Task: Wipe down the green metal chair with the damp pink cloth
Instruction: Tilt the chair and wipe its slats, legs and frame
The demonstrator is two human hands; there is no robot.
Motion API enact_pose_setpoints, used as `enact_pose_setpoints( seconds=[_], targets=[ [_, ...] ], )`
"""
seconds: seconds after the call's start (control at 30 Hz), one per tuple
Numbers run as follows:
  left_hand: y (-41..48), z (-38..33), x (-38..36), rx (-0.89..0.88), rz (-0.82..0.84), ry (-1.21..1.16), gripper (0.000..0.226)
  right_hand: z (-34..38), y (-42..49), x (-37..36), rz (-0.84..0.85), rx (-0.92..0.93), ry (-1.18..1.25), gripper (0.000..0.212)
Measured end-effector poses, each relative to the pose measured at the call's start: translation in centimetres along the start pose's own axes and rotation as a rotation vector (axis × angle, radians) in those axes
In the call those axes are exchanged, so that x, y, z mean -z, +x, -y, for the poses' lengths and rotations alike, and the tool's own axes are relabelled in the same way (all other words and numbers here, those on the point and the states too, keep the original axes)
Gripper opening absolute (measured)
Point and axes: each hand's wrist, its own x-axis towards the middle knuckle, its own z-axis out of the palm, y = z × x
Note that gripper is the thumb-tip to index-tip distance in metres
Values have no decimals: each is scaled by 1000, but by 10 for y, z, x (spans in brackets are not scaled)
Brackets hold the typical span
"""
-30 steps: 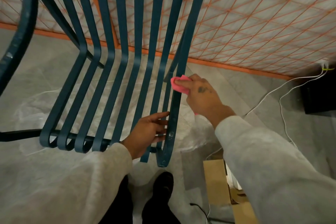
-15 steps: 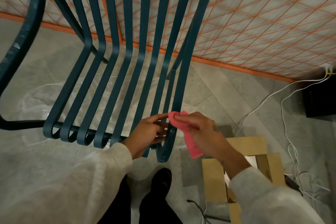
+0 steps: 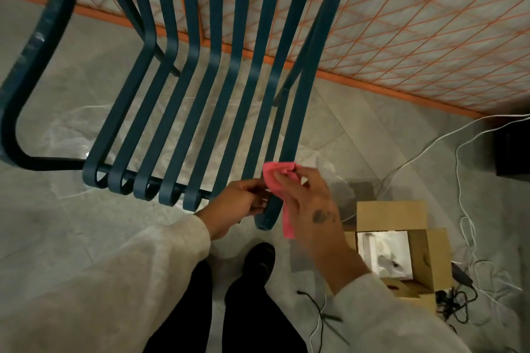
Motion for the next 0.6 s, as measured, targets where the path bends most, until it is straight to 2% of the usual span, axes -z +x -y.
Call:
enact_pose_setpoints(
  seconds=[0.1, 0.2, 0.27, 0.33, 0.4, 0.43, 0.5, 0.53, 0.6],
  targets=[
    [0, -2, 0, 28, -2, -24, 40, -5, 28, 7, 8, -60, -50, 36],
    [-2, 0, 0, 37, 2, -51, 43, 1, 33, 7, 44, -121, -91, 35],
    [-4, 2, 0, 22, 4, -49, 44, 3, 12, 1, 36, -45, -127, 43],
    [-4, 3, 0, 1, 2, -46, 44, 0, -7, -4, 47, -26, -85, 67],
    [-4, 4, 1, -6, 10, -45, 44, -5, -16, -8, 63, 28, -135, 72],
    [-4, 5, 1, -7, 12, -50, 44, -4, -13, -6, 66, 27, -186, 63],
    [-4, 7, 1, 13, 7, -61, 44, -4, 5, -2, 10, -53, -200, 31],
    [-4, 8, 1, 29, 10, -68, 44, -4, 19, 1, 14, -155, -45, 27],
    [-4, 11, 1, 45, 23, -82, 45, 3, 40, 9, 55, -239, -25, 32]
  ],
)
